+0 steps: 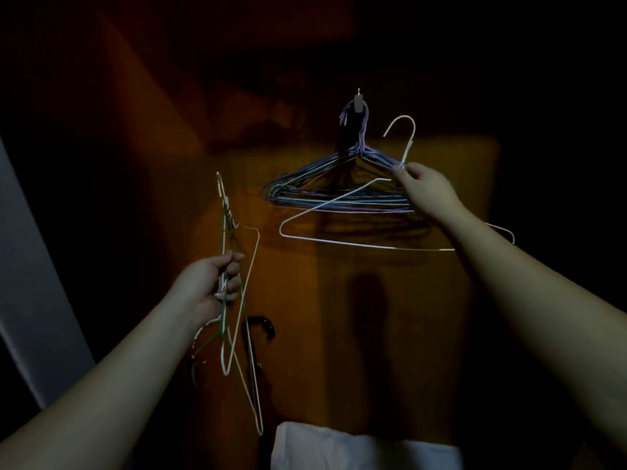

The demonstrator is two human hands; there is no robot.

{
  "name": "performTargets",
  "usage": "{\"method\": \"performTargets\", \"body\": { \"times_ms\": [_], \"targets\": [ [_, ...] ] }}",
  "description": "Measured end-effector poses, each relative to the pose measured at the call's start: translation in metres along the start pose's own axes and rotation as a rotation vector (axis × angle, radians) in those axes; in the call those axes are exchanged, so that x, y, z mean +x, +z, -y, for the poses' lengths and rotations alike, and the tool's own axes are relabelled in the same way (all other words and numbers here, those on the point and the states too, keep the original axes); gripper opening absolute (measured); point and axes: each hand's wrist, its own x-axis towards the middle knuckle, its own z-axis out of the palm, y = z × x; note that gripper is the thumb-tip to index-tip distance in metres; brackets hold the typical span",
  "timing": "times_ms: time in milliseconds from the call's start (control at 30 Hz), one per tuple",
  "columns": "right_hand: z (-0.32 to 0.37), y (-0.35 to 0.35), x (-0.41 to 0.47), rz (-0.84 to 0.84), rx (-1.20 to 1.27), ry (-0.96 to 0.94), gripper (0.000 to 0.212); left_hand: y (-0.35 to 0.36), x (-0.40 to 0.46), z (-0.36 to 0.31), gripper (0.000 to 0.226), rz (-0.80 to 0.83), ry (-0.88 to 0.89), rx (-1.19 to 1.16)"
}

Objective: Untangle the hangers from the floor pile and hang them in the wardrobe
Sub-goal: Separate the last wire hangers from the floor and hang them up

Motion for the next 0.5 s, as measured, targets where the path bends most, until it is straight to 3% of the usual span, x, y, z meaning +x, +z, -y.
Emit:
{"method": "performTargets", "body": {
  "times_ms": [500],
  "targets": [
    [0.037, 0.001, 0.082, -0.102, 0.045, -0.050, 0.034, 0.047, 0.012, -0.011, 0.022, -0.123, 0.071, -0.025]
  ]
}}
